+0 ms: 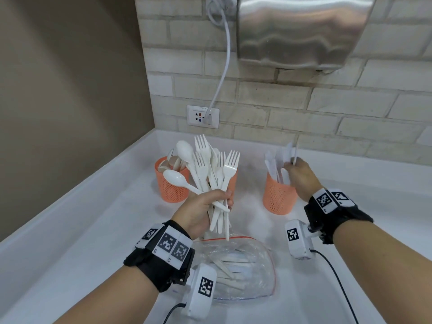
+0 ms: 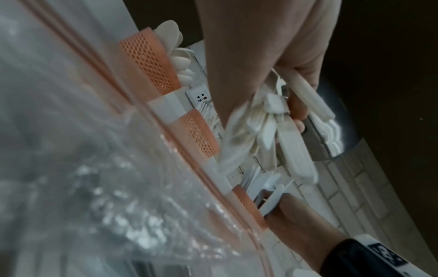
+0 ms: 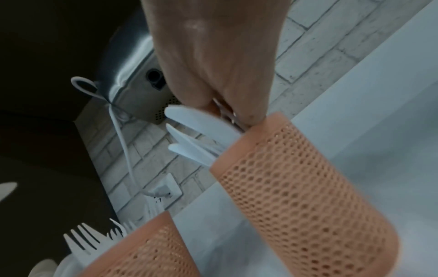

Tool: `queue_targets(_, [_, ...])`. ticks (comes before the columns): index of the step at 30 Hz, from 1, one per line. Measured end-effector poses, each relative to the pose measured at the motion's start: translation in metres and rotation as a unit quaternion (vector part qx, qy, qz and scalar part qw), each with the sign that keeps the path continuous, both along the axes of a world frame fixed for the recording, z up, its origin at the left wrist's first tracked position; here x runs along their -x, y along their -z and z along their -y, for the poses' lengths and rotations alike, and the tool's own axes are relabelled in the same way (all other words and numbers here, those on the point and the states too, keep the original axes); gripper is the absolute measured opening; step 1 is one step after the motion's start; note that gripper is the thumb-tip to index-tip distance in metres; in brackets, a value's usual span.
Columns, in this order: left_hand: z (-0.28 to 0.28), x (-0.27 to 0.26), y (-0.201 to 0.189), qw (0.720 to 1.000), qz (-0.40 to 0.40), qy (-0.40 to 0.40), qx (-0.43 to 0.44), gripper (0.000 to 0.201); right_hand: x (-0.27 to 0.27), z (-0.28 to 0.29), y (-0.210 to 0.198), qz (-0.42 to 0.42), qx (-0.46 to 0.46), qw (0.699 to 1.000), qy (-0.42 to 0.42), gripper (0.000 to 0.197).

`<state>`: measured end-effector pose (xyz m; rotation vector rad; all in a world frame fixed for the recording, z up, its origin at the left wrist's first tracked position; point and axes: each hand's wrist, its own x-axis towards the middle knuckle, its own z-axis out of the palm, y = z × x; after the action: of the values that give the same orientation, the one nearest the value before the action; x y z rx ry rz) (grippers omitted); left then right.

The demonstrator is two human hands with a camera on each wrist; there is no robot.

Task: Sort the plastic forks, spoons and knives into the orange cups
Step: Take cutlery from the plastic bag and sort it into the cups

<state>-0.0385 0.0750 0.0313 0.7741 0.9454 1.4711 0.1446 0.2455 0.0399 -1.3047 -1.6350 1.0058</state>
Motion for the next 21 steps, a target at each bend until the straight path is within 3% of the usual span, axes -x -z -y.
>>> queue_targets(6, [-0.001,0.001,-0.002,0.999,-0.034,0.006,-0.002,0.015,0.004,-0.009,0.002,0.132,-0.005,0.991,-0.005,0.030])
queue_targets(9, [-0.002,0.001,-0.002,1.000,-0.027,0.003,0.001,0.010,0.005,-0.009,0.004,0.230,0.060,0.970,-0.040,0.043])
queue_targets(11, [-0.001,0.002,-0.002,1.000,-0.022,0.002,-0.003,0.010,0.005,-0.005,-0.003,0.249,0.049,0.966,-0.044,0.047])
queue_targets(12, [-0.001,0.002,-0.002,1.000,-0.022,0.001,-0.005,0.010,0.005,-0.001,-0.010,0.213,0.019,0.976,-0.033,0.054])
queue_targets(14, [-0.001,0.003,-0.001,1.000,-0.022,-0.001,-0.005,0.011,0.010,0.011,-0.026,0.062,-0.069,0.995,0.022,0.065])
queue_targets(16, [-0.002,0.003,-0.001,1.000,-0.019,-0.002,0.000,0.012,0.020,0.035,-0.041,-0.012,-0.185,0.982,0.028,0.051])
queue_targets(18, [-0.002,0.002,-0.002,1.000,-0.023,-0.005,0.003,0.011,0.036,0.060,-0.048,0.005,-0.199,0.979,-0.039,0.018])
queue_targets(19, [-0.002,0.002,-0.003,1.000,-0.025,-0.007,0.005,0.011,0.044,0.071,-0.048,0.036,-0.163,0.981,-0.093,0.014])
queue_targets(21, [-0.001,0.000,-0.006,0.999,-0.029,-0.018,0.002,0.013,0.057,0.089,-0.041,0.069,-0.083,0.977,-0.184,0.028])
